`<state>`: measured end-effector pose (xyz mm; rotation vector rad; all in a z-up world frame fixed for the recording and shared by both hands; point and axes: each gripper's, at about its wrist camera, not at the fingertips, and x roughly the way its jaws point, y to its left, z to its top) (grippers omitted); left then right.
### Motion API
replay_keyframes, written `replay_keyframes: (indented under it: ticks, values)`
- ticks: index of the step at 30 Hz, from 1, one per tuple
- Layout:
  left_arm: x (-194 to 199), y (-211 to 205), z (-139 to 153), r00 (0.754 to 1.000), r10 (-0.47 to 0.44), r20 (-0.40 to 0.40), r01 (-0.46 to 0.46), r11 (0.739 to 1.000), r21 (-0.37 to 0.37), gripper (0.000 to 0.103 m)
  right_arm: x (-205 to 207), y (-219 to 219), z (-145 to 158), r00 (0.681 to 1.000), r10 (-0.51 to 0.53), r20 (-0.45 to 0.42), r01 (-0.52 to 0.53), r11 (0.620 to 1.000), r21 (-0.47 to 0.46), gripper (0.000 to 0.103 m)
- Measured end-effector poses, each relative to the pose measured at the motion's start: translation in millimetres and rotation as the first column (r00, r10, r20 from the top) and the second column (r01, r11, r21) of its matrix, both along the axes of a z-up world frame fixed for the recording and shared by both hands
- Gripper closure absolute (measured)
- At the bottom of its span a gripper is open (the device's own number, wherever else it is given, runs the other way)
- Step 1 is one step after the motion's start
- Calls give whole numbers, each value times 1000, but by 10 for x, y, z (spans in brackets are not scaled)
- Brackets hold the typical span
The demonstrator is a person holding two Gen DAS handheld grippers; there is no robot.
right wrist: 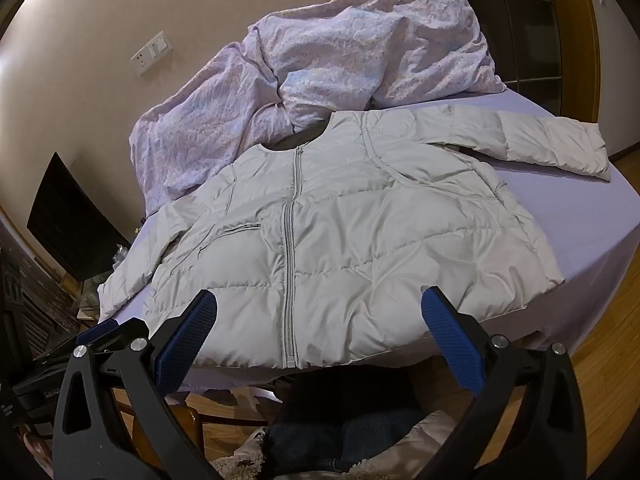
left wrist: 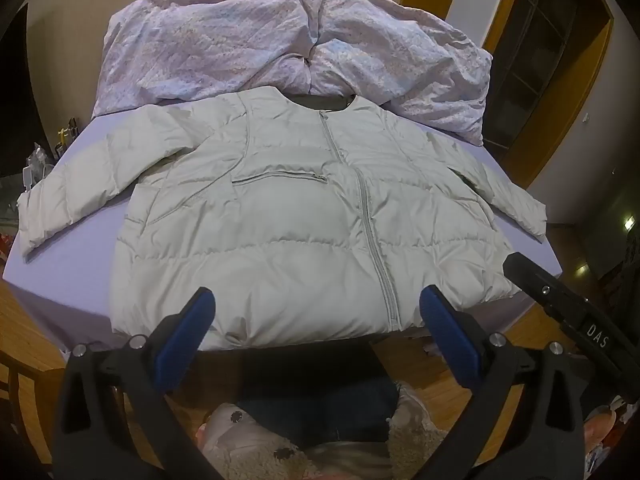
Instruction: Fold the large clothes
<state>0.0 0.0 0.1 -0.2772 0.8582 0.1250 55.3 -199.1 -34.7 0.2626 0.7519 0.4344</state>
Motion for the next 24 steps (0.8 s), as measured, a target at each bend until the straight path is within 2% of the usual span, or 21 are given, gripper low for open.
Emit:
replay_keyframes:
  ticks: [24]
  values:
    - [1,1,-2,1000,0,1,0,1000,-2,2,-5,-2,1,1000,0,-2,0,1000,4,1]
